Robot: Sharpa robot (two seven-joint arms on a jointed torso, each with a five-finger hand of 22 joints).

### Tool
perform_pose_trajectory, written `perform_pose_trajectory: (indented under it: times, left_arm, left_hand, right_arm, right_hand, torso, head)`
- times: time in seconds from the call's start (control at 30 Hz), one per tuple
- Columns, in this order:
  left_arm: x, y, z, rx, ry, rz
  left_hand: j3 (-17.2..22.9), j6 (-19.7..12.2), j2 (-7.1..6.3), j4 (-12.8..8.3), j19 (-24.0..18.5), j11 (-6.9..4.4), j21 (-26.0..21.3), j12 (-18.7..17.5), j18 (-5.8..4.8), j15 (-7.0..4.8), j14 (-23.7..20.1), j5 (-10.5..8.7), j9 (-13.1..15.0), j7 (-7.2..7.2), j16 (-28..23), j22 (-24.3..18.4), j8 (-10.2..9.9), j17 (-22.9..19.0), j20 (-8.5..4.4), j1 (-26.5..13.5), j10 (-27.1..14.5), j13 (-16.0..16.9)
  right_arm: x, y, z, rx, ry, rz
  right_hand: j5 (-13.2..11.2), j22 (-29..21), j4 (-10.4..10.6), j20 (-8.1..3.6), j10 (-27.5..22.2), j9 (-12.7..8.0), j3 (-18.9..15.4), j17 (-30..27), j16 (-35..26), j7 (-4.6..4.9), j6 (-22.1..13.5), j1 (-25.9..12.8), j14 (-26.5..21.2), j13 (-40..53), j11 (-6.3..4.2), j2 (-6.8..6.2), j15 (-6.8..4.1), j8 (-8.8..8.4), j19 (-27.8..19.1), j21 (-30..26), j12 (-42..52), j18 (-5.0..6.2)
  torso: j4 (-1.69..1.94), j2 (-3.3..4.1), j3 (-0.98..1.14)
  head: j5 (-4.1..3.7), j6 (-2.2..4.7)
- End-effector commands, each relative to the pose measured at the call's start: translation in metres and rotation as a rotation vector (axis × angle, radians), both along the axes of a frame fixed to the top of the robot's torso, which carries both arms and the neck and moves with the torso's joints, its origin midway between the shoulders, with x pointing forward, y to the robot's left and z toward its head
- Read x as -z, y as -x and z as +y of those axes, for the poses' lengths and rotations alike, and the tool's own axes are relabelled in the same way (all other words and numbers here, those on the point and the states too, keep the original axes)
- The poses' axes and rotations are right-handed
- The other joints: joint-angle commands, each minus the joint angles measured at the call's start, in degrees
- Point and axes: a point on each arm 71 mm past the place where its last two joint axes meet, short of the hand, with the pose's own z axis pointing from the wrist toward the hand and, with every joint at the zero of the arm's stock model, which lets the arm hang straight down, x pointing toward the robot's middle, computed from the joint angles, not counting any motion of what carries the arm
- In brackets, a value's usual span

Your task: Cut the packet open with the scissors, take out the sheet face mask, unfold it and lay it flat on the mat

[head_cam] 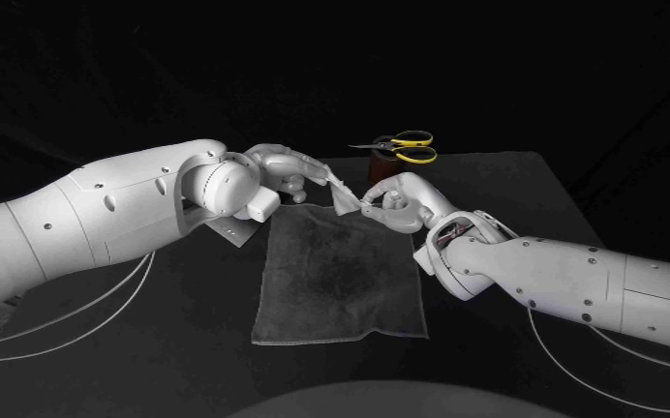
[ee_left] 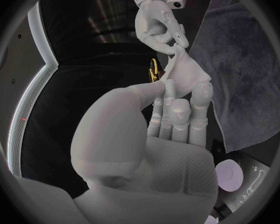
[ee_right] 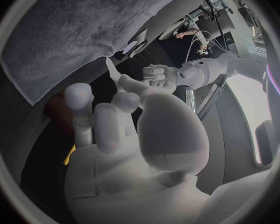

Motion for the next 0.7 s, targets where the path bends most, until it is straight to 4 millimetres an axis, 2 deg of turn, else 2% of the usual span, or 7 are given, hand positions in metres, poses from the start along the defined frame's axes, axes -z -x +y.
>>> perform_pose_trajectory:
  times: [0.03,0.07,0.13,0.23,0.53,0.63,0.7]
  left_arm:
    - [-0.001,0.0,-0.002,0.011,0.015,-0.002]
    - [-0.001,0.0,-0.002,0.014,0.016,-0.002]
    - [-0.002,0.0,-0.003,0.021,0.019,-0.003]
    - [-0.002,0.001,-0.003,0.028,0.024,-0.006]
    - [-0.003,0.001,-0.004,0.054,0.039,-0.013]
    - [-0.003,0.002,-0.003,0.076,0.047,-0.015]
    - [-0.003,0.002,-0.003,0.101,0.047,-0.025]
  left_hand:
    - [0.3,0.4,-0.4,0.1,0.3,-0.02,0.2,-0.4,0.63,0.03,0.4,0.3,11.9,0.05,0.2,0.0,0.0,-0.1,-0.02,-0.2,0.5,0.1]
    - [0.3,0.4,-0.4,0.1,0.3,-0.02,0.2,-0.4,0.63,0.03,0.4,0.3,11.9,0.05,0.2,0.0,0.0,-0.1,-0.02,-0.2,0.5,0.1]
    - [0.3,0.4,-0.46,0.0,0.2,-0.02,0.2,-0.4,0.66,0.02,0.3,0.3,11.9,0.04,0.1,-0.2,0.0,-0.3,-0.03,-0.2,0.5,0.1]
    - [0.3,0.4,-0.54,0.0,0.1,-0.04,0.1,-0.5,0.69,0.01,0.1,0.3,11.9,0.02,0.0,-0.3,0.0,-0.6,-0.04,-0.2,0.5,0.1]
    - [0.4,0.4,-0.61,-0.1,0.1,-0.05,0.1,-0.6,0.69,0.01,0.1,0.3,11.9,0.0,0.0,-0.3,-0.1,-0.6,-0.05,-0.2,0.5,0.1]
    - [0.5,0.4,-0.6,-0.2,-0.5,-0.04,-0.3,-0.7,0.84,0.01,-0.2,0.29,11.9,-0.02,-0.2,-1.1,-0.2,-1.2,-0.06,-0.1,0.4,0.1]
    - [0.6,0.4,-0.57,-0.3,-1.3,-0.01,-0.9,-1.0,1.05,0.03,-0.8,0.28,11.9,-0.04,-0.5,-2.3,-0.4,-2.2,-0.06,-0.1,0.3,0.0]
  right_arm:
    - [0.002,0.003,0.008,-0.087,-0.006,0.045]
    - [0.002,0.003,0.009,-0.098,-0.007,0.053]
    - [0.002,0.005,0.012,-0.122,-0.011,0.066]
    - [0.001,0.008,0.011,-0.144,-0.021,0.074]
    - [-0.004,0.014,-0.005,-0.144,-0.05,0.085]
    - [-0.005,0.015,-0.01,-0.131,-0.064,0.091]
    - [-0.006,0.014,-0.013,-0.115,-0.084,0.1]
  right_hand:
    - [0.2,-3.5,0.9,1.46,-8.7,-2.1,-2.7,-10.8,-8.6,3.02,-5.6,-3.6,-7.6,-9.7,2.4,-2.76,2.4,-4.21,-7.1,-12.2,-13.1,1.93]
    - [0.0,-3.7,0.9,1.69,-9.3,-2.3,-3.2,-12.6,-10.1,3.35,-6.3,-4.0,-9.0,-9.7,2.86,-3.51,2.66,-4.67,-7.6,-12.6,-13.3,1.87]
    - [0.2,-4.6,1.3,2.73,-11.9,-3.3,-5.7,-19.0,-15.4,4.74,-9.9,-5.5,-14.5,-10.2,4.26,-5.74,4.04,-6.82,-9.6,-14.5,-14.1,1.6]
    - [0.2,-5.6,2.0,3.61,-13.3,-3.9,-8.2,-21.3,-16.9,5.46,-11.4,-6.4,-17.1,-10.4,5.09,-6.63,4.82,-7.76,-10.6,-16.0,-13.8,1.72]
    - [0.1,-6.4,3.0,4.3,-13.9,-4.0,-10.8,-21.6,-16.3,5.52,-11.1,-7.1,-17.6,-10.6,5.23,-6.57,5.0,-7.63,-10.6,-16.8,-12.8,2.21]
    - [0.1,-6.6,3.4,4.48,-13.8,-4.0,-11.5,-21.3,-15.7,5.39,-10.6,-7.0,-17.3,-10.7,5.12,-6.03,4.93,-7.37,-10.4,-16.9,-12.4,2.45]
    - [0.3,-6.7,3.9,4.57,-13.6,-4.0,-12.0,-20.7,-14.7,5.18,-10.1,-6.8,-16.6,-10.8,4.96,-5.1,4.75,-7.12,-10.0,-17.0,-11.9,2.68]
  torso:
    - [0.0,0.0,-0.03]
    - [0.0,0.0,-0.04]
    - [0.03,0.02,-0.04]
    - [0.08,0.04,-0.03]
    - [-0.1,-0.02,-0.05]
    - [-0.07,0.0,0.01]
    - [-0.04,0.03,0.06]
  head:
    - [-0.04,0.06]
    - [-0.02,0.04]
    - [-0.01,0.06]
    - [0.03,0.12]
    - [0.36,0.12]
    - [0.33,0.23]
    - [0.3,0.31]
